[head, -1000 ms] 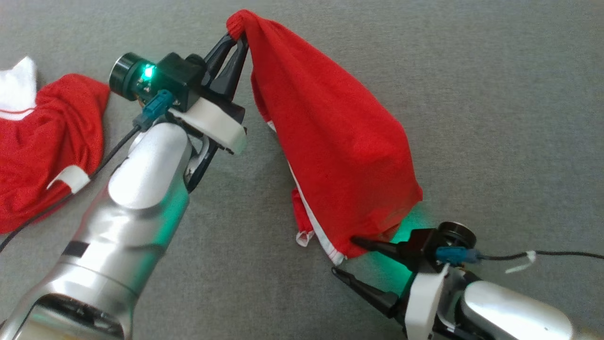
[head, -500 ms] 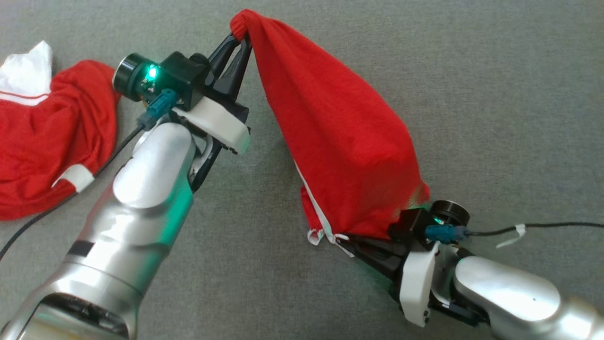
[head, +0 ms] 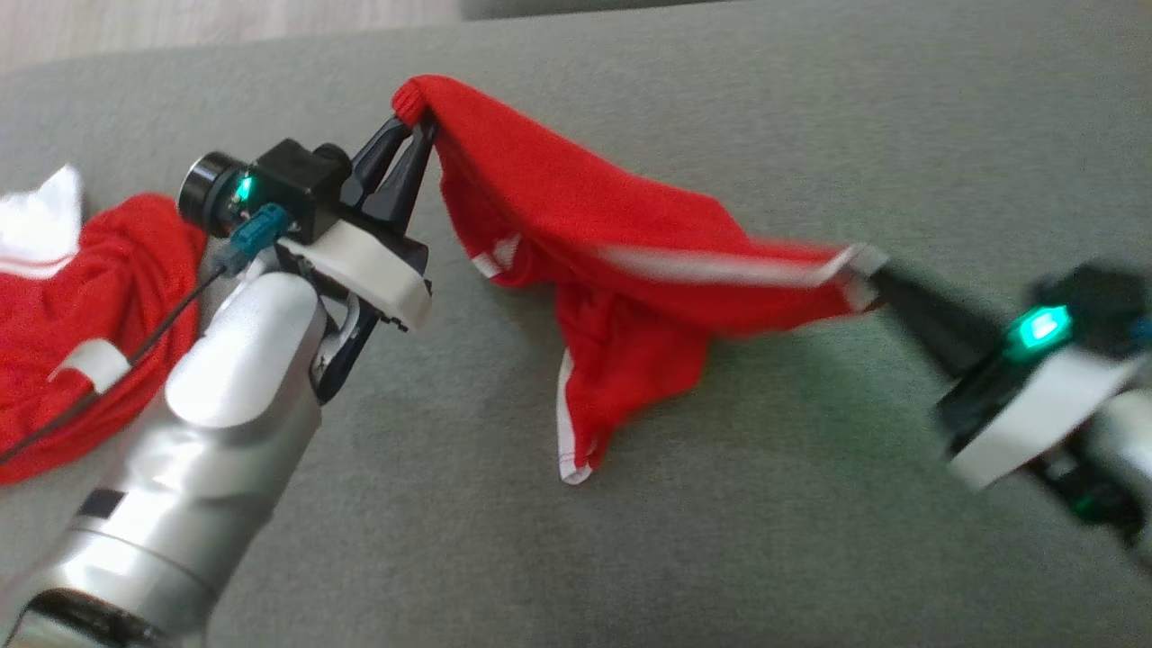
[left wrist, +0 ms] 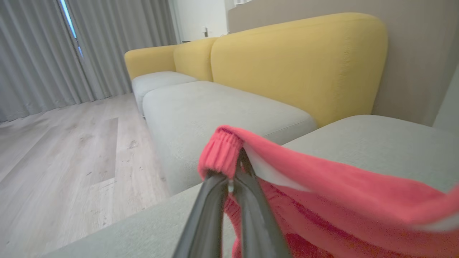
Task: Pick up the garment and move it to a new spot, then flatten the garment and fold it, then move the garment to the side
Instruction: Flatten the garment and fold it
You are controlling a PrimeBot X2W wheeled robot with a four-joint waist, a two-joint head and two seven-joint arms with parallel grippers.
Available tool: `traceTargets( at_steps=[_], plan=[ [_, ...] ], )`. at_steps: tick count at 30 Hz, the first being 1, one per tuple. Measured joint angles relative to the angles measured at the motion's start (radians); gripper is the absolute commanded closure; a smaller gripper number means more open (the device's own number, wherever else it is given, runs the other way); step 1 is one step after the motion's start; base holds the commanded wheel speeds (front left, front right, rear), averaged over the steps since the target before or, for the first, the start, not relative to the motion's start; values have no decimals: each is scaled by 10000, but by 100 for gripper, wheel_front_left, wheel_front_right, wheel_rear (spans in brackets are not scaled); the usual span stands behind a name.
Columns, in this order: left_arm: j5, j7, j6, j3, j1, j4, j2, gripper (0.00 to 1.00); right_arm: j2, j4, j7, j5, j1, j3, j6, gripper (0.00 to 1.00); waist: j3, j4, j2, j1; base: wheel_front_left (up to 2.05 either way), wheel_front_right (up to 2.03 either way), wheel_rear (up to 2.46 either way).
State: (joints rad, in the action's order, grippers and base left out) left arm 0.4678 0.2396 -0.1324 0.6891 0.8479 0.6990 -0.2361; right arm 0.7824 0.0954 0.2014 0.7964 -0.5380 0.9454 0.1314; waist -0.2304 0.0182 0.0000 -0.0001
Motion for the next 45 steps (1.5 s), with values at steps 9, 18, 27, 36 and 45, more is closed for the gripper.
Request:
traceTargets(
  at_steps=[9, 18, 27, 36, 45],
  plan=[
    [1051, -1283, 0, 1243, 1519, -1889, -1174, 100, 840, -825, -142, 736, -234, -3530, 0, 100, -206, -526, 0, 0, 0, 0, 0],
    [1365, -1170, 0, 1616, 5500, -1732, -1200, 100, 433, 780, -309, -631, -4536, -4514, 0, 100, -1683, -722, -1, 5, 0, 0, 0],
    [1252, -92, 0, 2192, 6103, -922, -947, 100, 178, 1662, 291, -1007, -5323, -4529, 0, 100, -1810, -1003, 0, -1, 0, 0, 0],
    [2006, -90, 109, 4339, 1223, -2422, -1935, 100, 157, 1154, 483, 77, -582, -4092, 0, 100, -1327, -1126, 0, 0, 0, 0, 0],
    [2127, -399, 694, 5616, -1765, -3605, -1952, 100, 165, 330, 493, 1055, 3275, -4771, 0, 100, -659, -1169, 0, -1, 0, 0, 0]
  ],
)
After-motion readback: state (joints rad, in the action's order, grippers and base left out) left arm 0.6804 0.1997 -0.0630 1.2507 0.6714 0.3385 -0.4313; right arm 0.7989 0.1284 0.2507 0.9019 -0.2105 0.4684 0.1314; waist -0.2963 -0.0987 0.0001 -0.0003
